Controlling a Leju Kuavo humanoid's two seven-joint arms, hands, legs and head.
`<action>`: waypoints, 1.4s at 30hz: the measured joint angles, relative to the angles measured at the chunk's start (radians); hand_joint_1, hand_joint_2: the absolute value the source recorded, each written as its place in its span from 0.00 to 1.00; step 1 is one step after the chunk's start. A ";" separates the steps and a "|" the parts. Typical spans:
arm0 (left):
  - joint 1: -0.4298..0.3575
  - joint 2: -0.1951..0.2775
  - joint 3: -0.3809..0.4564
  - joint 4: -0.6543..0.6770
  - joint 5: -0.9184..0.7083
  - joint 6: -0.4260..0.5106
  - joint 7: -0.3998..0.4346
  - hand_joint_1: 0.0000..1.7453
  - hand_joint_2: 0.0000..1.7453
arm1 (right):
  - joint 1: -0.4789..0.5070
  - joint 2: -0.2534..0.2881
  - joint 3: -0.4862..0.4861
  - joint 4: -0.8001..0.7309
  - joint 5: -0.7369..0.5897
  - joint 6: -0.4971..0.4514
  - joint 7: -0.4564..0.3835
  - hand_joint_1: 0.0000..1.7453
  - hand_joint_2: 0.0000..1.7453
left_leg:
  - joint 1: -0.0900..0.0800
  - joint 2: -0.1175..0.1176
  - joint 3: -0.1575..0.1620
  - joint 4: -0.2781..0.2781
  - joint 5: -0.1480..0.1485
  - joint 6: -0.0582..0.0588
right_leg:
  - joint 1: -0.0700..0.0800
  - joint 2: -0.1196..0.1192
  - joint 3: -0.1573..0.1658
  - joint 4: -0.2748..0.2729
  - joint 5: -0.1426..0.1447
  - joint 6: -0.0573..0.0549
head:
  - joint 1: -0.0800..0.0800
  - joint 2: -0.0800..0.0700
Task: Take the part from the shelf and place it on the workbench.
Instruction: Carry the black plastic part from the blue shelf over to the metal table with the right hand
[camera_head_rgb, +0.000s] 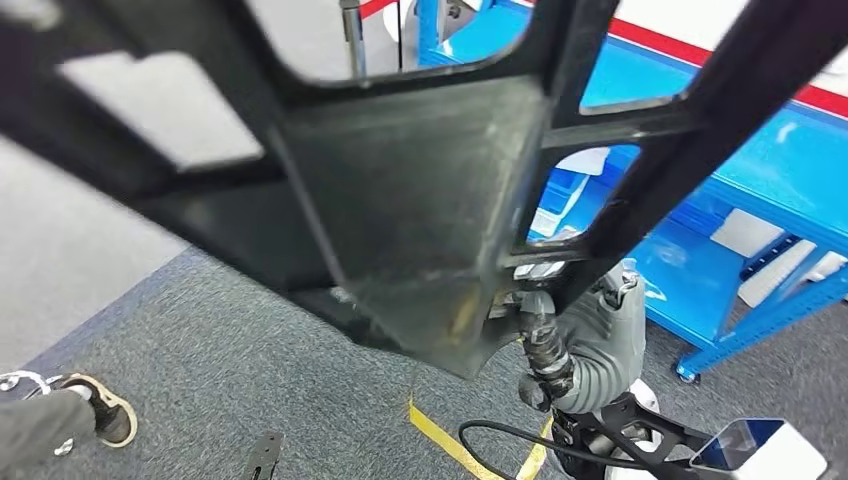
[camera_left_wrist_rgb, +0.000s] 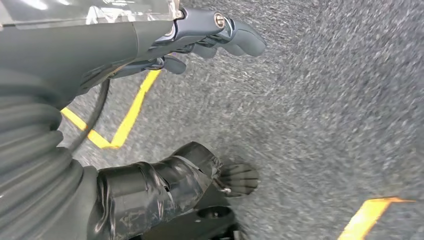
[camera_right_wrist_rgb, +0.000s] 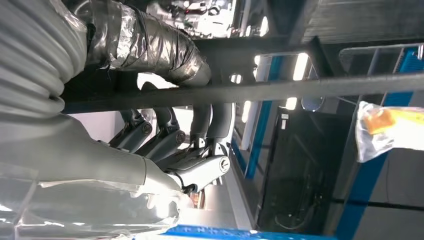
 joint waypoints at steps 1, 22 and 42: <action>0.001 -0.001 0.000 0.000 0.004 0.000 -0.004 0.00 1.00 | 0.002 0.000 0.000 0.002 -0.005 0.004 -0.004 1.00 1.00 | -0.001 -0.013 0.000 0.001 0.000 0.001 | 0.001 0.004 -0.029 0.051 -0.013 -0.001 | 0.001 0.000; 0.055 0.021 0.002 0.002 0.091 0.027 0.098 0.00 1.00 | -0.032 0.060 0.000 0.111 -0.091 0.068 -0.102 1.00 1.00 | 0.003 0.072 -0.031 0.040 0.001 -0.052 | 0.001 -0.083 0.077 -0.193 0.120 -0.031 | -0.013 0.000; 0.065 0.016 0.027 0.002 0.098 0.115 0.106 0.00 1.00 | -0.044 0.107 0.001 0.195 -0.181 0.060 -0.175 1.00 1.00 | 0.012 -0.103 -0.033 0.033 -0.003 -0.042 | -0.004 0.054 0.064 -0.191 0.132 -0.025 | -0.006 0.000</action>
